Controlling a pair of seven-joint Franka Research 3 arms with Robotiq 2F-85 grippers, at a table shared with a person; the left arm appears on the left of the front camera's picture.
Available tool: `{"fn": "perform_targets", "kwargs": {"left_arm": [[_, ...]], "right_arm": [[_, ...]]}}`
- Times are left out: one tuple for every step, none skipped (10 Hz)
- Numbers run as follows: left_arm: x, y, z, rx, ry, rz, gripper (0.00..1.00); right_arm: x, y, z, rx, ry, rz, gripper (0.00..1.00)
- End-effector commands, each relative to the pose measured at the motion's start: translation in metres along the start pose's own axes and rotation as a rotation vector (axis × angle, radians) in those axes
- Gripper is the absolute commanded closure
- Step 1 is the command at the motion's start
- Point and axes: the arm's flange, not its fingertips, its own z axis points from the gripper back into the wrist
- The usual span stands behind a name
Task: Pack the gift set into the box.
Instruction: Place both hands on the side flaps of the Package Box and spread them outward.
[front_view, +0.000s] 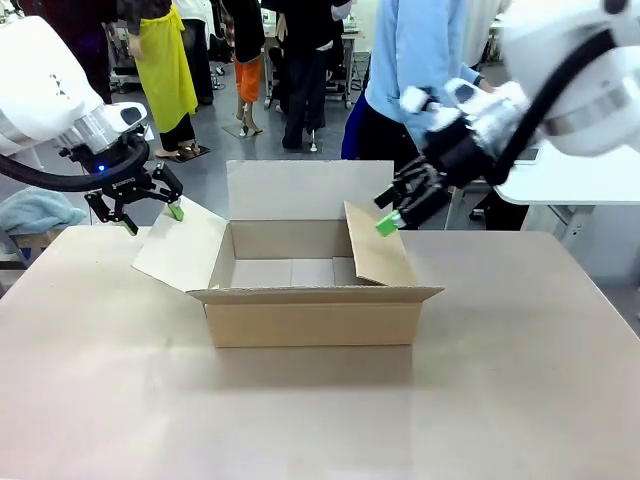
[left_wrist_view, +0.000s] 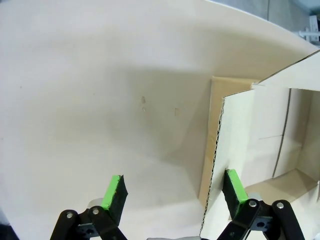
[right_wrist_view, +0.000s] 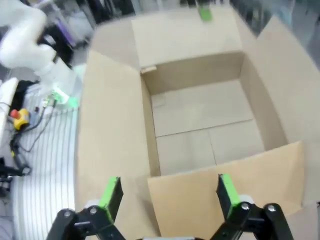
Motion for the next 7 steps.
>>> {"fn": "perform_targets", "kwargs": {"left_arm": [[-0.001,0.001,0.001,0.014,-0.004,0.013,0.00],[-0.001,0.001,0.001,0.014,-0.004,0.013,0.00],[-0.001,0.001,0.001,0.014,-0.004,0.013,0.00],[-0.001,0.001,0.001,0.014,-0.004,0.013,0.00],[-0.001,0.001,0.001,0.014,-0.004,0.013,0.00],[-0.001,0.001,0.001,0.014,-0.004,0.013,0.00],[-0.001,0.001,0.001,0.014,-0.004,0.013,0.00]], "right_arm": [[0.105,0.017,0.001,0.004,0.443,-0.354,0.00],[0.121,0.026,-0.011,-0.025,0.570,-0.538,0.00],[0.128,0.035,-0.024,-0.066,0.633,-0.635,0.00],[0.132,0.042,-0.038,-0.183,0.647,-0.730,0.00],[0.136,0.044,-0.054,-0.328,0.609,-0.765,0.00],[0.135,0.038,-0.076,-0.446,0.586,-0.914,0.00],[0.134,0.031,-0.096,-0.506,0.640,-0.979,0.00]]}}
